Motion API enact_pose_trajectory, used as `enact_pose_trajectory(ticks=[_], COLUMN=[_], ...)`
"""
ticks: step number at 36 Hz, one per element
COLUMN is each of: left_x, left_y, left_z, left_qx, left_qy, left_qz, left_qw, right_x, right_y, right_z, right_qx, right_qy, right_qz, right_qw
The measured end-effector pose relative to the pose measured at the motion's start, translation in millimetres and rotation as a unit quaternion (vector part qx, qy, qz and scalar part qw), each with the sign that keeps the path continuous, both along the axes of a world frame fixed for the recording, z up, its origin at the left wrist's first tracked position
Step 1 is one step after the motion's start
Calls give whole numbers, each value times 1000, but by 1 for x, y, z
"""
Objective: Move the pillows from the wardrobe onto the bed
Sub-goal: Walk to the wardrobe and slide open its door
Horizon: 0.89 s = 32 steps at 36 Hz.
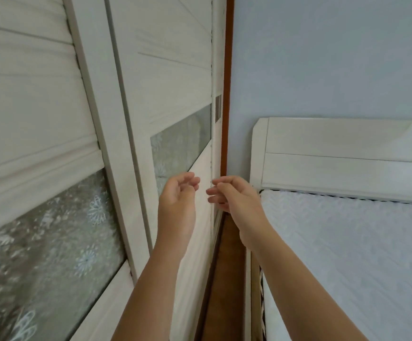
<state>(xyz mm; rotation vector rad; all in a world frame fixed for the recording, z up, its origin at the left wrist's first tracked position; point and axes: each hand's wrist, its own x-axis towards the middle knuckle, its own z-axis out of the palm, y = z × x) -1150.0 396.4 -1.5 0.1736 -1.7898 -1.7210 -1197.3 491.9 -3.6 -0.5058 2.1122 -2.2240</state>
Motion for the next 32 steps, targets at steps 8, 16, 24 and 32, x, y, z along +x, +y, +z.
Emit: enact_pose_trajectory(ticks=[8, 16, 24, 32], left_x=[-42, -53, -54, -47], left_y=[-23, -43, -46, -44], left_z=[19, 47, 48, 51], left_qx=[-57, -104, -188, -267], left_qy=[90, 175, 178, 208], left_qz=[66, 147, 194, 261], left_qw=[992, 968, 946, 904], right_x=[-52, -67, -70, -63], right_y=[-46, -91, -105, -109], right_z=[12, 30, 38, 39], right_qx=[13, 35, 45, 92], right_qy=[50, 148, 237, 278], right_qz=[71, 157, 196, 178], right_qw=[996, 976, 950, 939])
